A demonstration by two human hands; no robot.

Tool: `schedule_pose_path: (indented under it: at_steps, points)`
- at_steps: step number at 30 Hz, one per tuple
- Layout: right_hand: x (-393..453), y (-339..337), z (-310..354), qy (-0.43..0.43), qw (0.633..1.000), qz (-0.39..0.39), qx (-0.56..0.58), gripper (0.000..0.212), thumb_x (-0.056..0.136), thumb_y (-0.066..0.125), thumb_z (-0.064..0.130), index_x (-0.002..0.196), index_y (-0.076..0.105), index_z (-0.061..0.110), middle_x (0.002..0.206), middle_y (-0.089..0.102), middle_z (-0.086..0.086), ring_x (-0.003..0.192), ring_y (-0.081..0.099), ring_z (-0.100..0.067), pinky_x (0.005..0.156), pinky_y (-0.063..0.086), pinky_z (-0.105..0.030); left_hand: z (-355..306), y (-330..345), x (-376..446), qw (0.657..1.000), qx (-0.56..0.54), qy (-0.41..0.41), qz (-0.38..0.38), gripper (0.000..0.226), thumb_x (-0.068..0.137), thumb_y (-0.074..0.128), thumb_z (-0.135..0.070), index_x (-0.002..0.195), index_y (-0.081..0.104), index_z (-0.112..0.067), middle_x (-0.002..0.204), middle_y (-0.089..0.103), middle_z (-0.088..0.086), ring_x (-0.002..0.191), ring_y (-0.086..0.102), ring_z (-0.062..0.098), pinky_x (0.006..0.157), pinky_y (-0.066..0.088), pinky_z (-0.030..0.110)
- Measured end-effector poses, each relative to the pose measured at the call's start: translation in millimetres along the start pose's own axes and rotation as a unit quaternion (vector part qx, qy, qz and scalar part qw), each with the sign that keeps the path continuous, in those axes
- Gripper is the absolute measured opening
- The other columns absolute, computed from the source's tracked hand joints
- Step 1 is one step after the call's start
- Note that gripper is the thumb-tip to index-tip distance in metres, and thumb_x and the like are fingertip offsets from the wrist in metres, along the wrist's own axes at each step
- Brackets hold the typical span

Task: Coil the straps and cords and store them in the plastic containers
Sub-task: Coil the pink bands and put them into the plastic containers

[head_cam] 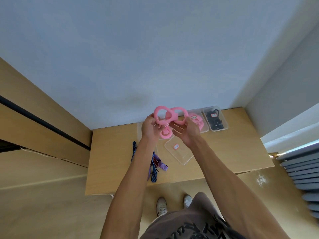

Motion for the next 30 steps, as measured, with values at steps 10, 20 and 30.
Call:
schedule_pose_path:
  at_steps: [10,20,30]
  points:
    - [4.9,-6.0,24.9,-0.13,0.984,-0.021,-0.123,0.022,0.104,0.041,0.027,0.093,0.051,0.012,0.084,0.077,-0.002,0.094,0.074,-0.026,0.086,0.055,-0.043,6.9,2.0,5.1,0.972,0.219,0.038,-0.074,0.015,0.092,0.055,-0.009,0.082,0.066,-0.013,0.089,0.073,0.009,0.084,0.071,0.025,0.076,0.053,0.038]
    - [-2.5,-9.1,35.6,-0.223,0.937,0.0,-0.271,0.024,0.103,0.04,0.016,0.083,0.05,0.01,0.084,0.057,-0.015,0.077,0.056,-0.022,0.071,0.048,-0.041,1.1,39.3,-11.0,0.864,0.457,0.172,0.121,0.044,0.083,0.065,-0.011,0.125,0.064,-0.025,0.12,0.066,-0.004,0.11,0.063,0.017,0.093,0.054,0.038]
    - [-0.6,-24.8,16.6,-0.102,0.968,0.053,-0.222,0.053,0.085,0.07,0.025,0.133,0.047,0.025,0.106,0.07,-0.008,0.09,0.074,-0.024,0.073,0.061,-0.035,29.9,25.8,-10.8,0.919,0.385,0.083,0.001,0.02,0.081,0.081,-0.018,0.091,0.067,-0.009,0.084,0.07,0.008,0.069,0.067,0.019,0.059,0.052,0.028]
Point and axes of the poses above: each hand's wrist, its own x-axis towards the middle knuckle, its own y-axis out of the palm, z = x × y, the point moved 4 cm from there along x, towards the middle knuckle
